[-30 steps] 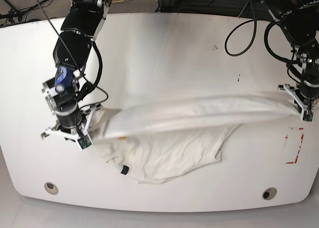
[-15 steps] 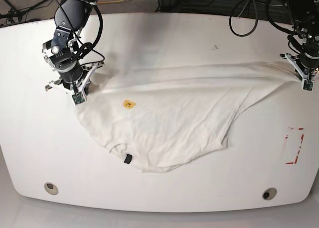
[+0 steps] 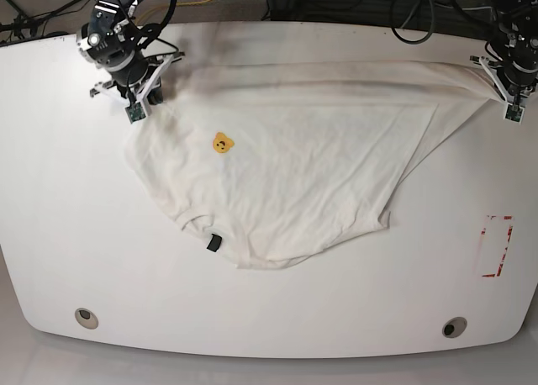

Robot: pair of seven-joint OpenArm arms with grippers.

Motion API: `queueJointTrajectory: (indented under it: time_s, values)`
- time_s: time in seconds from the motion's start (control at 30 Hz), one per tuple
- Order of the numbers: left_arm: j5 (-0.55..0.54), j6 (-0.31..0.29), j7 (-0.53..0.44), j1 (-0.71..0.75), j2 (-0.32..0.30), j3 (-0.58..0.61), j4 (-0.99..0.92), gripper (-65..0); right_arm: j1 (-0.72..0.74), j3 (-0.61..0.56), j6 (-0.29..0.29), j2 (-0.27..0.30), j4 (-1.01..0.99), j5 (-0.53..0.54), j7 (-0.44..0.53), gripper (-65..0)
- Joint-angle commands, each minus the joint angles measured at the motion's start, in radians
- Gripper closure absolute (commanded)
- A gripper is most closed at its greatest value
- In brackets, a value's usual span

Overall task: Fold the T-shirt properly
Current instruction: 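Pull both grippers apart to spread the shirt across the table, then regrasp the shirt edge with the right gripper beside the hem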

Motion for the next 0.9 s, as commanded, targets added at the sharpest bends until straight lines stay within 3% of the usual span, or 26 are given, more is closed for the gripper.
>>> queueJointTrajectory:
  time_s: [0.0,0.1,0.23,0.33,0.43,0.6,0.87]
  values:
    - [0.003,0.004,-0.013,0.005,-0.016,-0.033,-0.011,0.0,-0.028,0.003,-0.004,0.006,0.022,0.039,0.018,-1.9]
    - [0.003,0.004,-0.013,0.005,-0.017,-0.050,-0.021,0.0,-0.053,0.003,-0.004,0.008,0.024,0.076,0.018,-15.9]
    - [0.003,0.002,-0.013,0.007,-0.017,-0.053,-0.021,0.0,-0.047,0.003,-0.004,0.014,0.025,0.127,0.017,-41.1]
    - [0.002,-0.013,-0.013,0.007,-0.016,-0.050,-0.018,0.0,-0.008,0.002,-0.004,0.015,0.025,0.150,0.015,-49.5]
    - [0.002,-0.045,-0.013,0.007,-0.010,-0.049,-0.021,0.0,0.076,-0.001,-0.004,0.015,0.007,0.138,0.006,-49.5]
    - [0.008,-0.051,-0.013,0.005,0.012,-0.049,-0.018,0.0,0.274,-0.012,-0.004,0.023,-0.093,0.139,-0.062,-49.5]
    - [0.008,-0.051,-0.013,0.005,0.013,-0.047,-0.021,0.0,0.604,-0.150,-0.004,0.067,-0.417,0.138,-0.080,-49.5]
